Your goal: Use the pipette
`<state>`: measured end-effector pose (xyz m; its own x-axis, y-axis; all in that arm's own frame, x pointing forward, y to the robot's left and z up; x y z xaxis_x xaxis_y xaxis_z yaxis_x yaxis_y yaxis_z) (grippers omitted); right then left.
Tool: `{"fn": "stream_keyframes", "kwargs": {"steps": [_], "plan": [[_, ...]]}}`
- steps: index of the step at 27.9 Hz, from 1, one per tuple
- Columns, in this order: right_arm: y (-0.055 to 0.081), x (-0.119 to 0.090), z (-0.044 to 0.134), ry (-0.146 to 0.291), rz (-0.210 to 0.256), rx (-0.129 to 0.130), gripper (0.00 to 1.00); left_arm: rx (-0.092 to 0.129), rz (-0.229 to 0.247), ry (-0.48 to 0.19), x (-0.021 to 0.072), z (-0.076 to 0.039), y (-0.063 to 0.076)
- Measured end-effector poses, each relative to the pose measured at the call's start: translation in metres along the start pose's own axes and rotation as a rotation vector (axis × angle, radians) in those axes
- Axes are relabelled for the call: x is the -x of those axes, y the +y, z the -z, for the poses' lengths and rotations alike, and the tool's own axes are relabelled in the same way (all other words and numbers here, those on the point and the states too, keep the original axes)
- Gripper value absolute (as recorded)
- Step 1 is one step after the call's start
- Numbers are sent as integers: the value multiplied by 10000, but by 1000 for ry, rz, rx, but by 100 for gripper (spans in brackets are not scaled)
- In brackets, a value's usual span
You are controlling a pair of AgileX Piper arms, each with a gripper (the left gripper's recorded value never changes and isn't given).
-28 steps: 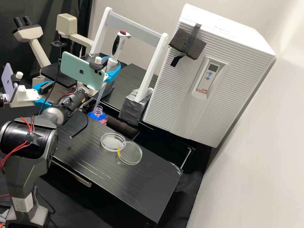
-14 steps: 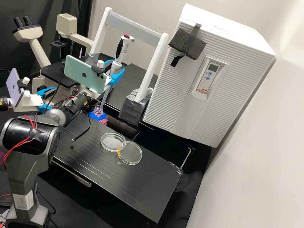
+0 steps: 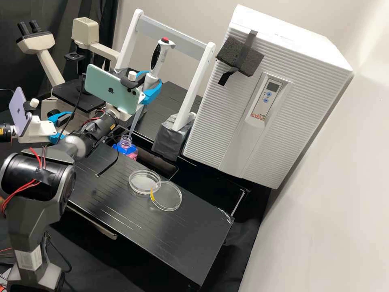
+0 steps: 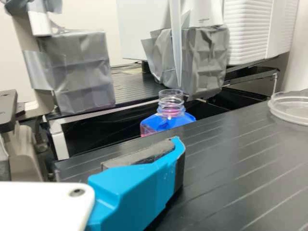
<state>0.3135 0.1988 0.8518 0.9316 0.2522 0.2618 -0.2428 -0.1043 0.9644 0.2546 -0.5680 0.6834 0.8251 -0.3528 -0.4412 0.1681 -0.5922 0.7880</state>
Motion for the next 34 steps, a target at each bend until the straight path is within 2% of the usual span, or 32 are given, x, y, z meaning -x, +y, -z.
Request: {"fn": "stream_keyframes", "kwargs": {"steps": [5, 9, 21, 27, 31, 34], "plan": [[105, -23, 93, 24, -29, -16, 0, 0, -3, -7, -28, -24, 10], [108, -27, 99, 29, -34, -14, 0, 0, 0, -7, -28, -23, 5], [-147, -65, -27, -11, 25, -1, 0, 0, 4, -4, -33, -14, -9], [-189, -58, -70, -22, 33, 5, 0, 0, 4, -4, -33, -14, -9], [-255, -25, -150, -35, 33, 20, 0, 0, 4, -4, -33, -14, -9], [-326, 31, -190, -49, 24, 15, 0, 0, 4, -4, -33, -14, -9]]}}
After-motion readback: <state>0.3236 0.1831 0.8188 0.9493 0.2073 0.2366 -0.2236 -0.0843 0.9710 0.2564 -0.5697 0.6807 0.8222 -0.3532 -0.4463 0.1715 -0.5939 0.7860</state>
